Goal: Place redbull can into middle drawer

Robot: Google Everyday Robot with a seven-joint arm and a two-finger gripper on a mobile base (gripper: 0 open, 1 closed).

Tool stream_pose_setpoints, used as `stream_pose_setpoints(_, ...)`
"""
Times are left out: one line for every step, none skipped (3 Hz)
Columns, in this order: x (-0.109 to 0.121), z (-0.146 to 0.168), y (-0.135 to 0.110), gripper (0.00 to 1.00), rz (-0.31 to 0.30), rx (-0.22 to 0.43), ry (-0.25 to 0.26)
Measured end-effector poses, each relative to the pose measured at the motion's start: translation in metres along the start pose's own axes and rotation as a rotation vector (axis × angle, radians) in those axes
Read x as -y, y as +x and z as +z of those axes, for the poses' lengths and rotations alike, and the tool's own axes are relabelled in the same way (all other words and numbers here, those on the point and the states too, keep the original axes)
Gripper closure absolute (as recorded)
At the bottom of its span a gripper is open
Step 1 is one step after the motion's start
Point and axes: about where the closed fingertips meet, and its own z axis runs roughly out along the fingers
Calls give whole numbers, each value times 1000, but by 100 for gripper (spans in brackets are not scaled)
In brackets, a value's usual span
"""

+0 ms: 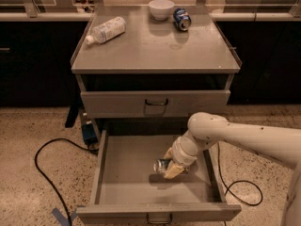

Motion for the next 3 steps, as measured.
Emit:
stream_pose_setpoints(-1,1,0,100,0,0,-3)
stream_pose_setpoints(-12,29,3,100,-19,-41,-49)
stream_pose_setpoints(-25,65,11,100,-41,-97,-103)
